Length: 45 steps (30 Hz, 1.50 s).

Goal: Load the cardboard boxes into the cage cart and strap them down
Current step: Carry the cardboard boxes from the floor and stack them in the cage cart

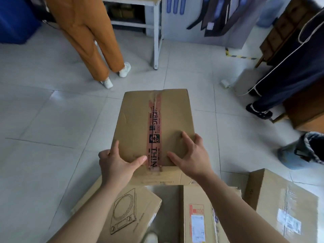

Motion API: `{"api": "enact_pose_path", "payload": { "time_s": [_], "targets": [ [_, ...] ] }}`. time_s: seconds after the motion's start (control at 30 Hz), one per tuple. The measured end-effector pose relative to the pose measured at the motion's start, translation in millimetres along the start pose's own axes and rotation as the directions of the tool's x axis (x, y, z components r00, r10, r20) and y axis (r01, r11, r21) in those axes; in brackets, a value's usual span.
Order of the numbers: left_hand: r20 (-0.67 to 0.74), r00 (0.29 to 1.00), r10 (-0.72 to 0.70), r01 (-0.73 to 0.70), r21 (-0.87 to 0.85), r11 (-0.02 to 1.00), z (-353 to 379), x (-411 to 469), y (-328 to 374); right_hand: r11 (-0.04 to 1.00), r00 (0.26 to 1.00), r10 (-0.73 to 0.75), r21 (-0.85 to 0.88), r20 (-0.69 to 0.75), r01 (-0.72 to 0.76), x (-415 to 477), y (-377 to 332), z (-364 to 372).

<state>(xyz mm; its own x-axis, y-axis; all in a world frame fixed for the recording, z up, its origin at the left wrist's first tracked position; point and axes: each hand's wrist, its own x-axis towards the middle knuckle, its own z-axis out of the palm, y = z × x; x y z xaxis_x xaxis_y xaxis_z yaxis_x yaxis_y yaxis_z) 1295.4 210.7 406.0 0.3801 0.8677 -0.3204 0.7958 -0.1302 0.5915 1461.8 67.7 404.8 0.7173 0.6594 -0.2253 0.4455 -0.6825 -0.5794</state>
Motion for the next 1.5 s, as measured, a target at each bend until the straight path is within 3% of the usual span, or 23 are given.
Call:
{"api": "enact_pose_path", "payload": {
  "time_s": [0.3,0.43,0.67,0.87,1.1,1.5],
  "targets": [
    [-0.209,0.959,-0.190,0.194,-0.004,0.981,-105.6,-141.1,-24.2,0.964,0.952,-0.249,-0.048,0.177,0.261,-94.6,-87.2,-40.1],
    [-0.362,0.876,-0.318,0.290,-0.130,0.948,-127.0,-224.3,-46.1,0.907,0.876,-0.400,-0.018,0.269,0.420,-150.0,-112.8,-48.3],
    [-0.535,0.687,-0.492,0.336,-0.366,0.868,-147.6,-373.9,-95.5,0.772,0.686,-0.591,0.049,0.425,0.634,-262.9,-152.3,-45.4],
    [-0.610,0.462,-0.643,0.384,-0.516,0.765,-160.6,-493.9,-147.5,0.604,0.461,-0.705,0.115,0.539,0.789,-365.4,-193.6,-20.6],
    [-0.609,0.130,-0.782,0.429,-0.677,0.598,-169.0,-647.1,-220.0,0.376,0.155,-0.762,0.234,0.628,0.896,-521.6,-241.8,26.0],
    [-0.558,-0.403,-0.725,0.403,-0.820,0.407,-171.8,-955.6,-313.3,0.096,-0.352,-0.698,0.568,0.624,0.817,-854.7,-259.0,94.6]
  ]
}}
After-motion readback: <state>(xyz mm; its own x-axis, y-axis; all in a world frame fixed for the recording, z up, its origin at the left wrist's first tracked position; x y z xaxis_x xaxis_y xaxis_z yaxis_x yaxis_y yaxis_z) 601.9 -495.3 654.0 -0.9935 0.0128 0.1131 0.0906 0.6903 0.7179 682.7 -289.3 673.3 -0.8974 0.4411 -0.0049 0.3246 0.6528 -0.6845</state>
